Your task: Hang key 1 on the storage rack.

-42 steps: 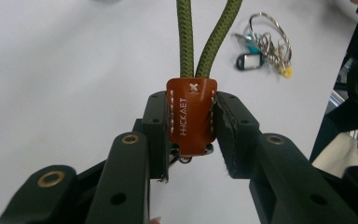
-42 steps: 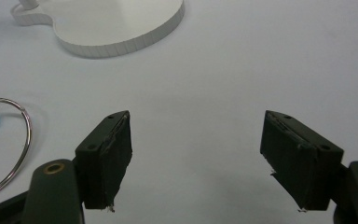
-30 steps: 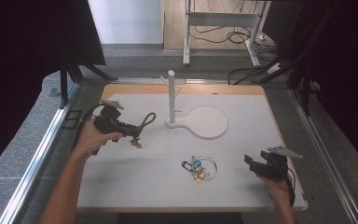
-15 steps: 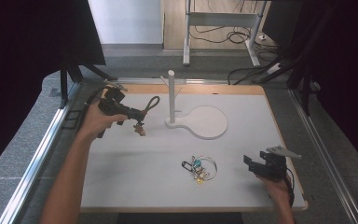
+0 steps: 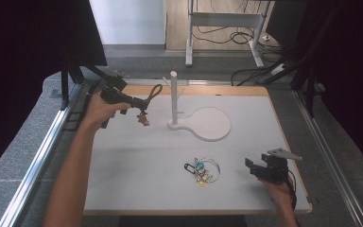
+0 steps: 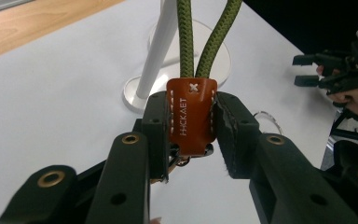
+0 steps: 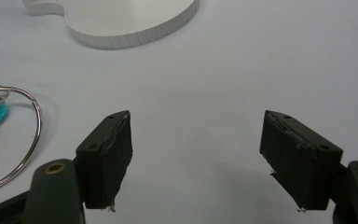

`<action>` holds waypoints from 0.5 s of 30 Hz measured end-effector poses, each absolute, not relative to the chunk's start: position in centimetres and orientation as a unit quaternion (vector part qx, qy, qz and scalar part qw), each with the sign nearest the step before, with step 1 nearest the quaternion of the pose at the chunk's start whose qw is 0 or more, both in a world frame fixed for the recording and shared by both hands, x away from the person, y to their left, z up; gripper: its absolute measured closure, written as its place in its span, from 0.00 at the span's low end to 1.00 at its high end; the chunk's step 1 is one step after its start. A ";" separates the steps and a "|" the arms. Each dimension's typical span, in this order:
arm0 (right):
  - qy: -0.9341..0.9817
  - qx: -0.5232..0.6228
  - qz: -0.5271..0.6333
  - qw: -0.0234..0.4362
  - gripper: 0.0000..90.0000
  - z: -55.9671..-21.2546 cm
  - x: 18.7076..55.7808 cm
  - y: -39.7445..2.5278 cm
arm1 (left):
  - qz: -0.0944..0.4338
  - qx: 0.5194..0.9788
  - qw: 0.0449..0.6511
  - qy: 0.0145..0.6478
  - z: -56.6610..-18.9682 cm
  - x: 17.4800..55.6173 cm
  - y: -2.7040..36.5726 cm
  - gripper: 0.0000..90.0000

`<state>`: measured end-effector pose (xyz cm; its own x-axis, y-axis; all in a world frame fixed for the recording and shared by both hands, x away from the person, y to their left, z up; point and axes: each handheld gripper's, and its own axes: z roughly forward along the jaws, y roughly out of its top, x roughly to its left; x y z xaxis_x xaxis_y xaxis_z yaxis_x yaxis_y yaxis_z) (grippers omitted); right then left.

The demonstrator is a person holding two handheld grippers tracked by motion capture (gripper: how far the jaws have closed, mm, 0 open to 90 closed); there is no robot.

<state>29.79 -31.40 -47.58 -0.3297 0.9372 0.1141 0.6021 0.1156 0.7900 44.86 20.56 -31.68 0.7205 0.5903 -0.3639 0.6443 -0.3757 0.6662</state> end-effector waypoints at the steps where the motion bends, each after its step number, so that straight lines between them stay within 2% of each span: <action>1: 0.716 0.537 0.391 0.214 0.28 -47.6 29.8 -31.4 | -0.032 0.829 0.416 0.373 -31.6 45.0 20.5 0.75; 15: 0.717 0.538 0.389 0.213 0.29 -47.7 29.8 -31.5 | -0.027 0.826 0.418 0.378 -30.9 47.2 20.1 0.75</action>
